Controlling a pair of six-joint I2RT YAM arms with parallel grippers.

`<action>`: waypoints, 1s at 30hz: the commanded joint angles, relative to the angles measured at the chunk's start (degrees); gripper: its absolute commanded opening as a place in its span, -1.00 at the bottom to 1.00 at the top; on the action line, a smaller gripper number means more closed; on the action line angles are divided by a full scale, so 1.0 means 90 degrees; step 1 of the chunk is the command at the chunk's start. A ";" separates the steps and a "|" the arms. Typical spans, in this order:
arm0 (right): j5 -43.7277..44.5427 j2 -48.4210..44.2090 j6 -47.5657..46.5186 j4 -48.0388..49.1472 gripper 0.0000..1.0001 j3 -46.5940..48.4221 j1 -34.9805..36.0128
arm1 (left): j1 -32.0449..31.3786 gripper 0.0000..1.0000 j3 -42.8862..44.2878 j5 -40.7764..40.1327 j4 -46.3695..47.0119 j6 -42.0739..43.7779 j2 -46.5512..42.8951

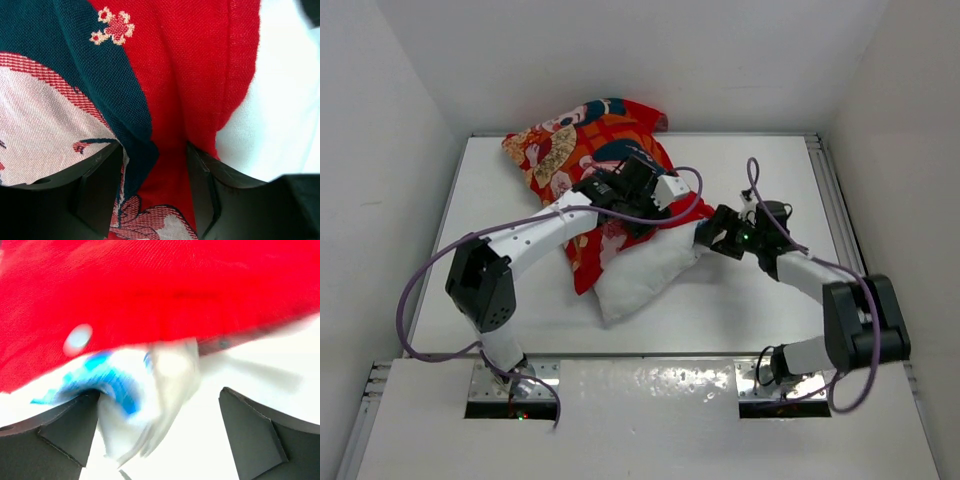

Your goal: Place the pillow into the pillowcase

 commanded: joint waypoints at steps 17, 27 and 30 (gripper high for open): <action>0.3117 -0.3155 0.1209 0.2642 0.98 -0.3043 0.1570 | -0.0157 0.42 0.0319 0.0856 -0.0752 0.0194 -0.0221; 0.2611 0.0273 0.2031 0.5767 0.97 -0.2068 0.2332 | -0.0177 -0.03 -0.0004 0.0201 -0.0508 0.0350 0.0061; 0.2610 0.0704 0.1993 0.6023 0.93 -0.1814 0.2508 | -0.0177 -0.61 -0.0121 0.0250 -0.0381 0.0419 0.0130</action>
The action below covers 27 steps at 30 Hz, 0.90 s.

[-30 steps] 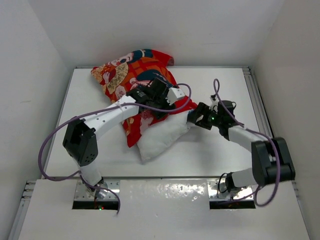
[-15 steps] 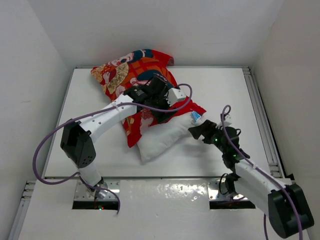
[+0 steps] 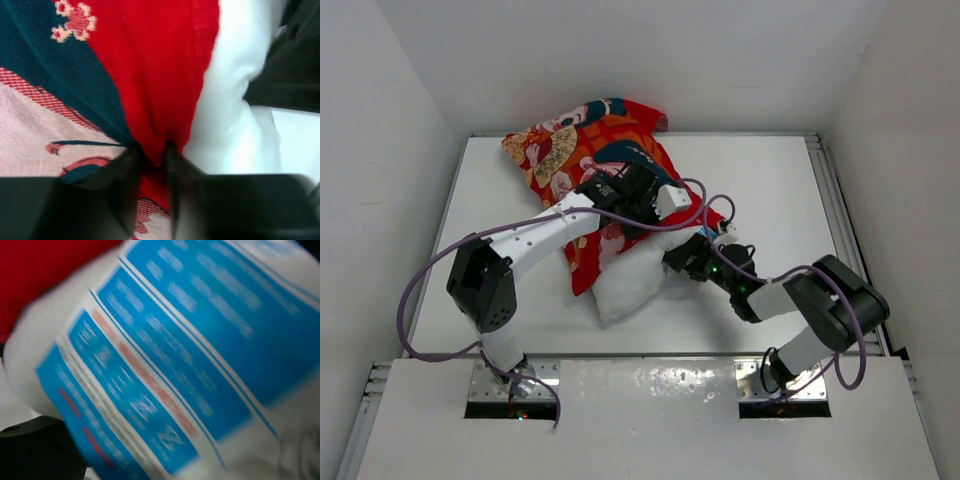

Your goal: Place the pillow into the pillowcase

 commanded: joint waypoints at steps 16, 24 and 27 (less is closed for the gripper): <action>0.0527 0.1111 -0.0560 0.3191 -1.00 0.3044 0.0270 | -0.0373 -1.00 0.3721 0.1222 -0.1601 0.0218 -0.0395; 0.2752 0.1493 -0.1496 0.1909 -1.00 0.4658 0.0728 | -0.0941 -1.00 0.5177 0.2140 -0.2060 0.0257 -0.0238; 0.3835 0.1941 -0.1538 0.0889 -1.00 0.5128 0.0992 | -0.1019 -1.00 0.5626 0.2687 -0.2080 0.0208 -0.0190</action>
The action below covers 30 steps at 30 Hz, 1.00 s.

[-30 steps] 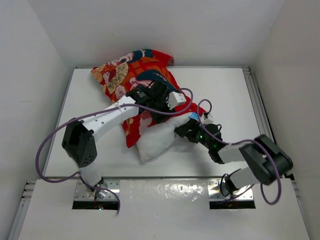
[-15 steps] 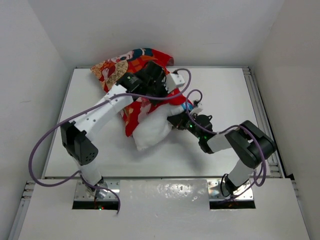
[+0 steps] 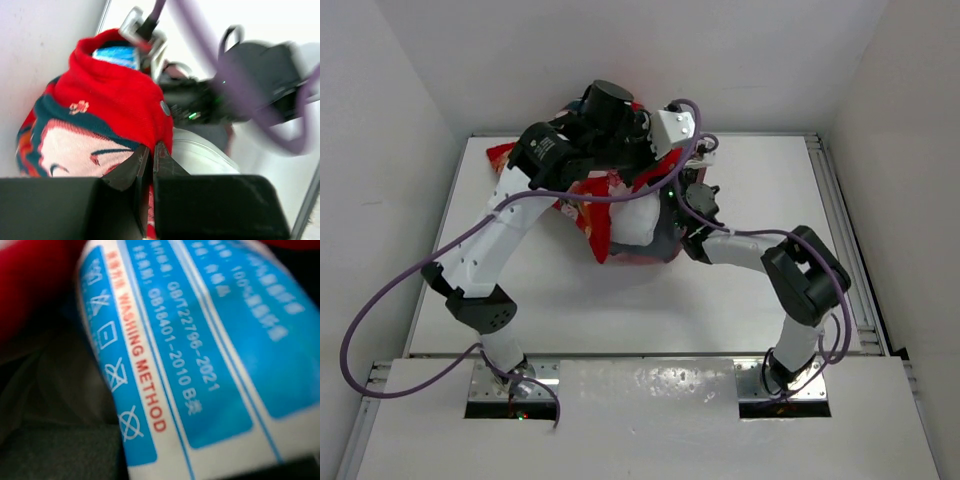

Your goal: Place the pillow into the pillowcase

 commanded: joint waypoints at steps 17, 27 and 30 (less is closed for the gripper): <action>-0.0577 0.1612 0.0393 -0.0778 -0.14 0.0374 -0.0294 | 0.0907 -1.00 -0.2616 0.1875 0.1847 -0.0409 -0.0960; -0.4692 -0.0213 0.0715 -0.0901 0.97 -0.2419 -0.1954 | 0.1513 0.22 -0.3957 0.2577 0.2084 -0.0605 -0.1293; -0.4801 -0.0478 0.0568 -0.1351 0.97 -0.2928 -0.2374 | 0.1387 0.54 -0.3918 0.2665 0.1693 -0.0371 -0.1390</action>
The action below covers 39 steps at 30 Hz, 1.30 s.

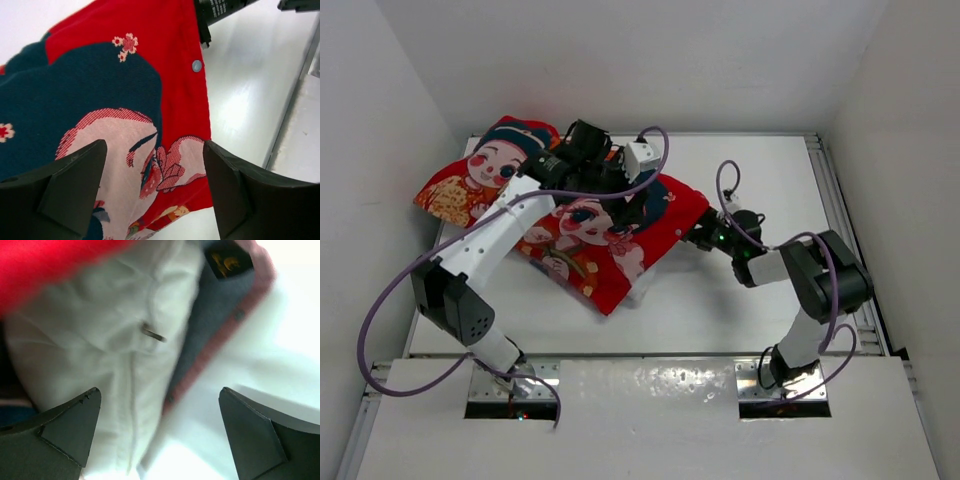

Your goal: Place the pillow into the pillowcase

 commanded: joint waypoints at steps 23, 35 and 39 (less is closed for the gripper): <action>-0.0180 -0.2160 -0.2024 -0.3316 0.33 -0.0592 0.0283 | 0.0739 0.41 -0.2967 -0.2535 0.0740 0.0169 -0.1841; -0.0482 -0.0461 -0.0484 0.0073 -0.16 -0.0747 0.1525 | 0.0343 0.23 -0.3590 -0.0476 -0.0294 0.0588 -0.2262; -0.0231 -0.0148 -0.0061 0.1626 0.05 -0.1245 0.1778 | -0.0508 0.57 -0.4081 -0.0962 0.0037 0.0618 -0.1970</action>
